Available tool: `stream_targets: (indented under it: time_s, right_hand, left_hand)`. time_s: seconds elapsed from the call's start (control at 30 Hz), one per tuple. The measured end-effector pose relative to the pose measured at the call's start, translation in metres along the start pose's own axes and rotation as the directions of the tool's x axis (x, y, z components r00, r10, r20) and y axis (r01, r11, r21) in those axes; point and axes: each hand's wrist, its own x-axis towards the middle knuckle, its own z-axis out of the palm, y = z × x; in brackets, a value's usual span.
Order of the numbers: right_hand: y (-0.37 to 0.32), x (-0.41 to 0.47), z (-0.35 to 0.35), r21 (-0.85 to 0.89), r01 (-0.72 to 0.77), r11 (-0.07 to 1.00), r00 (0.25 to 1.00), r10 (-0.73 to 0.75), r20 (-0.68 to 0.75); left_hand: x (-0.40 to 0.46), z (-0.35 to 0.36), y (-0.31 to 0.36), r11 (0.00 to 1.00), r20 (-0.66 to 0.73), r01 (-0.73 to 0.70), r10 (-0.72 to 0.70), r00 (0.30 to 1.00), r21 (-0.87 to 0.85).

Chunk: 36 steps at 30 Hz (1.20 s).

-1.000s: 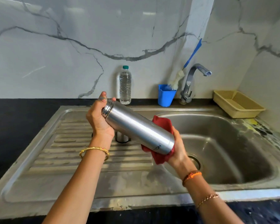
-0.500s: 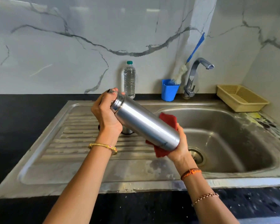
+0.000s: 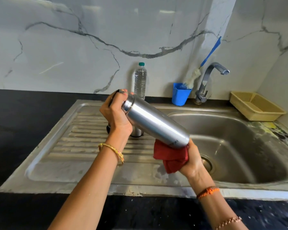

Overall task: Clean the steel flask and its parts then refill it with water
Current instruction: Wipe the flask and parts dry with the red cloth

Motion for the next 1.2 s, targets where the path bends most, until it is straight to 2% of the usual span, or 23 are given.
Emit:
stream_targets:
  time_s: [0.1, 0.2, 0.27, 0.4, 0.5, 0.6, 0.77, 0.83, 0.93, 1.03, 1.13, 1.2]
  right_hand:
    - [0.002, -0.004, 0.000, 0.024, 0.029, 0.999, 1.000, -0.029, 0.011]
    - [-0.015, -0.001, 0.003, 0.093, 0.084, 0.992, 0.996, -0.086, 0.012]
    - [-0.021, -0.001, 0.006, 0.072, 0.061, 0.996, 0.998, -0.061, -0.009]
    - [-0.004, -0.004, 0.005, 0.050, -0.091, 0.995, 0.996, 0.092, -0.013]
    - [0.003, -0.009, 0.002, -0.014, -0.111, 0.994, 0.992, 0.110, -0.058]
    - [-0.002, -0.021, -0.003, -0.069, -0.134, 0.989, 0.990, 0.131, -0.042]
    - [-0.024, -0.033, -0.007, -0.033, 0.012, 0.999, 1.000, -0.012, 0.006]
    - [-0.031, -0.036, 0.001, -0.053, 0.038, 0.998, 0.999, -0.038, 0.007]
    - [-0.034, -0.043, 0.015, -0.078, 0.087, 0.993, 0.996, -0.086, 0.010]
    - [-0.034, -0.048, 0.023, -0.091, 0.120, 0.989, 0.992, -0.124, -0.039]
    - [-0.033, -0.055, 0.029, -0.142, 0.147, 0.979, 0.984, -0.159, -0.075]
    - [-0.032, -0.059, 0.040, -0.282, 0.277, 0.918, 0.951, -0.305, -0.059]
  left_hand:
    - [0.008, 0.001, 0.005, 0.999, -0.025, -0.050, 0.050, 0.998, -0.005]
    - [-0.001, 0.005, 0.005, 0.999, 0.107, -0.041, 0.038, 0.993, 0.028]
    - [-0.009, 0.008, 0.004, 0.998, 0.154, -0.035, 0.028, 0.988, 0.046]
    - [-0.004, 0.010, 0.003, 0.984, 0.119, -0.114, 0.097, 0.988, 0.138]
    - [0.005, 0.009, 0.004, 0.963, 0.100, -0.188, 0.171, 0.980, 0.192]
    - [0.015, 0.004, 0.003, 0.938, 0.097, -0.201, 0.180, 0.979, 0.283]
    - [0.014, -0.005, -0.006, 0.852, 0.246, -0.264, 0.165, 0.955, 0.452]
    - [0.017, -0.001, -0.008, 0.846, 0.254, -0.250, 0.142, 0.957, 0.470]
    - [0.022, 0.010, -0.007, 0.832, 0.302, -0.219, 0.065, 0.951, 0.511]
    - [0.018, 0.012, -0.016, 0.787, 0.398, -0.234, -0.016, 0.917, 0.571]
    - [0.015, 0.009, -0.026, 0.783, 0.427, -0.244, -0.031, 0.904, 0.573]
    - [0.017, 0.010, -0.026, 0.790, 0.440, -0.237, -0.045, 0.897, 0.565]
